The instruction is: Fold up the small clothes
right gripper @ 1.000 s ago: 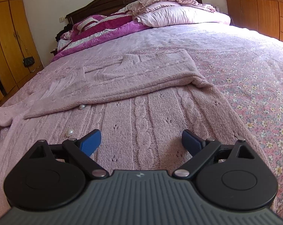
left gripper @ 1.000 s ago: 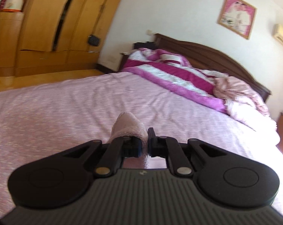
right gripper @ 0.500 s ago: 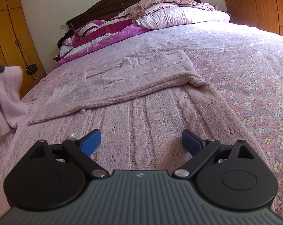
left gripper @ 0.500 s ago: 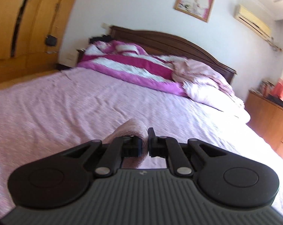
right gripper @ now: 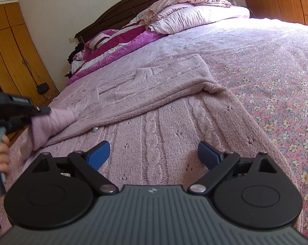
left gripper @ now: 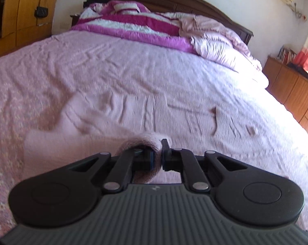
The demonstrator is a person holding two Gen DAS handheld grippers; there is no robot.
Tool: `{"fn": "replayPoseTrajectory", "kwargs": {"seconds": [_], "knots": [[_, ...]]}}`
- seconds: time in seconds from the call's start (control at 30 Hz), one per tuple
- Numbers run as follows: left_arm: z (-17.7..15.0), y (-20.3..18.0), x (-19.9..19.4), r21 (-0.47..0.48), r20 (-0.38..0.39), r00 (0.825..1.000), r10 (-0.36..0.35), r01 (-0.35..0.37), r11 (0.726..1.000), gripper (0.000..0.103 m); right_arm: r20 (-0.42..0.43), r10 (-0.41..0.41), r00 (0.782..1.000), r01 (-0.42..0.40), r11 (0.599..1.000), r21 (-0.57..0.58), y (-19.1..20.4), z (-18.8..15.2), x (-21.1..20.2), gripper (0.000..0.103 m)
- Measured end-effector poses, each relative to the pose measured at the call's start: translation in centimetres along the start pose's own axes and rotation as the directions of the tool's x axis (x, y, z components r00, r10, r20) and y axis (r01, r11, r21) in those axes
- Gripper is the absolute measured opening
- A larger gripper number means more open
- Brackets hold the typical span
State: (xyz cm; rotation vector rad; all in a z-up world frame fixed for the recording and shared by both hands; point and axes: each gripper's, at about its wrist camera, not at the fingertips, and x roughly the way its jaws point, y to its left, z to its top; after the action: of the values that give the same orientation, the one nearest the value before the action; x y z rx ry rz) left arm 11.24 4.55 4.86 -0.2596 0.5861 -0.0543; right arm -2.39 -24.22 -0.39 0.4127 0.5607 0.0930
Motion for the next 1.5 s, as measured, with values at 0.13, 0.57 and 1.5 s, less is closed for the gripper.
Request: {"fn": "replayPoseTrajectory", "kwargs": {"seconds": [0.13,0.57,1.5], "knots": [[-0.8,-0.1,-0.2,0.017,-0.044,0.999,-0.019,0.020,1.000,0.016,0.000,0.004,1.000,-0.004,1.000,-0.001,-0.1,0.0,0.0,0.097],[-3.3,0.7,-4.9,0.090,-0.084,0.996,0.017,-0.010,0.996,0.052,-0.015,0.021,1.000,-0.020,1.000,0.016,0.9,1.2,-0.3,0.097],[-3.4,7.8,-5.3,0.076,-0.078,0.968,0.238,-0.233,0.970,0.053,-0.296,0.283,0.912,-0.297,0.955,-0.002,14.9,5.6,11.7,0.073]]}}
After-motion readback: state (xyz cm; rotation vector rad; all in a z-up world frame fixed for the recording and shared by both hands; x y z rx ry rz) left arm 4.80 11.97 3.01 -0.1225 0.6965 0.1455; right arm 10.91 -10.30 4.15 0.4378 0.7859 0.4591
